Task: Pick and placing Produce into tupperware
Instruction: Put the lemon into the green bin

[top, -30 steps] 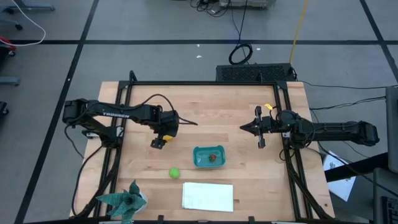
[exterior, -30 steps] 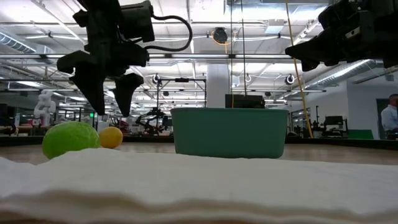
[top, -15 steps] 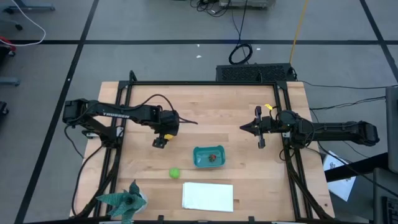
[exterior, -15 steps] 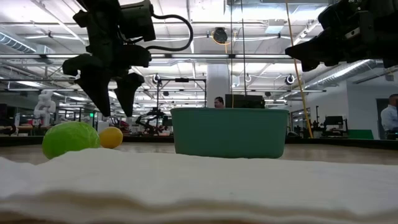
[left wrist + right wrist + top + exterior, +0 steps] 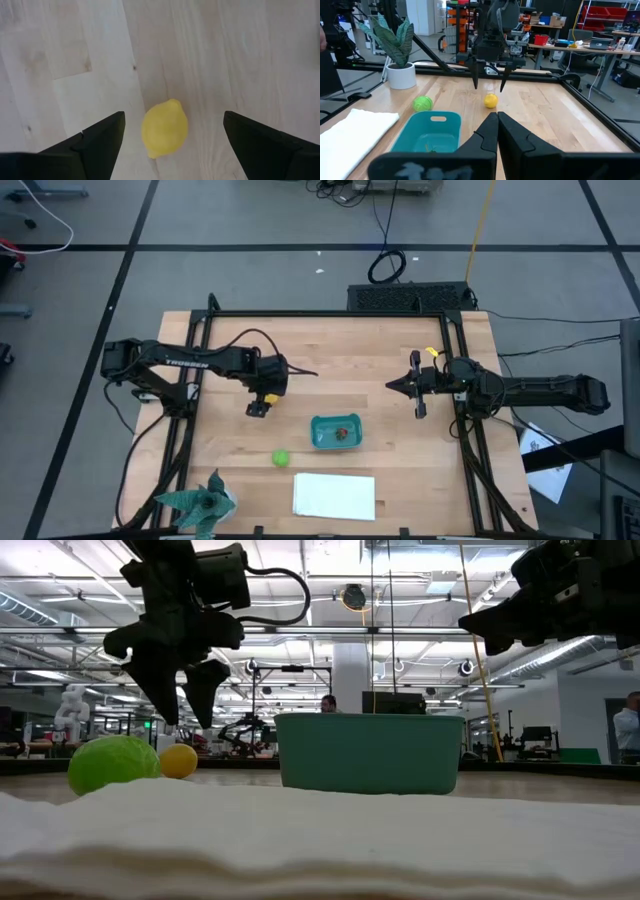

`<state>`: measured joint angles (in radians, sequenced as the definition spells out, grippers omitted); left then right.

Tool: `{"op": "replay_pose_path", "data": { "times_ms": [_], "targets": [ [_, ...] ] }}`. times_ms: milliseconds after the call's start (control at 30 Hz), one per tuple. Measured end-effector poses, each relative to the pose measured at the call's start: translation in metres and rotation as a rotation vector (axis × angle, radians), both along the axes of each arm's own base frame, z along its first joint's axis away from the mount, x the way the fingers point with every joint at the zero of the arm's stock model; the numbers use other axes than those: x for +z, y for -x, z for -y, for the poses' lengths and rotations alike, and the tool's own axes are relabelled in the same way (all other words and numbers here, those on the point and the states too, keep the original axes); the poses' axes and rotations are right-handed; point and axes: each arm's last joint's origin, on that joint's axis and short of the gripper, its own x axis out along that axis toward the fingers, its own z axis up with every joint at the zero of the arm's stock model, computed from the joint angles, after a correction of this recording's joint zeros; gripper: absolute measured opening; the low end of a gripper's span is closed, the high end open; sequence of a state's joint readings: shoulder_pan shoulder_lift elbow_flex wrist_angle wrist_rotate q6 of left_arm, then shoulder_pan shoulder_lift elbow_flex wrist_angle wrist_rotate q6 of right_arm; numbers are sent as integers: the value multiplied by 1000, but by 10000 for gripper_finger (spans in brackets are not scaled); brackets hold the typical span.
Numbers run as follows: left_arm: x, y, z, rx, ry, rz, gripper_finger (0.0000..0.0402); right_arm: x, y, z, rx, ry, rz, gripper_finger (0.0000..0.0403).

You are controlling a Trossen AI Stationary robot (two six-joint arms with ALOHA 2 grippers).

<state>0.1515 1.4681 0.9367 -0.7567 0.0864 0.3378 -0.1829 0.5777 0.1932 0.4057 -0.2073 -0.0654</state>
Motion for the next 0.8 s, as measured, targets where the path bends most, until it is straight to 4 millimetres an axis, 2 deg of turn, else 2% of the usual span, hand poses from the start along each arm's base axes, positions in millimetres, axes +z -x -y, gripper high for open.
{"op": "replay_pose_path", "data": {
  "times_ms": [133,567,800],
  "targets": [
    [-3,1,0,7,2,-3,344,0,0,0,0,-1,0,0],
    [-33,14,-4,34,-59,-10,344,0,0,0,0,0,0,0],
    [-39,15,-7,44,-41,19,344,0,0,0,0,-1,0,0]
  ]
}}
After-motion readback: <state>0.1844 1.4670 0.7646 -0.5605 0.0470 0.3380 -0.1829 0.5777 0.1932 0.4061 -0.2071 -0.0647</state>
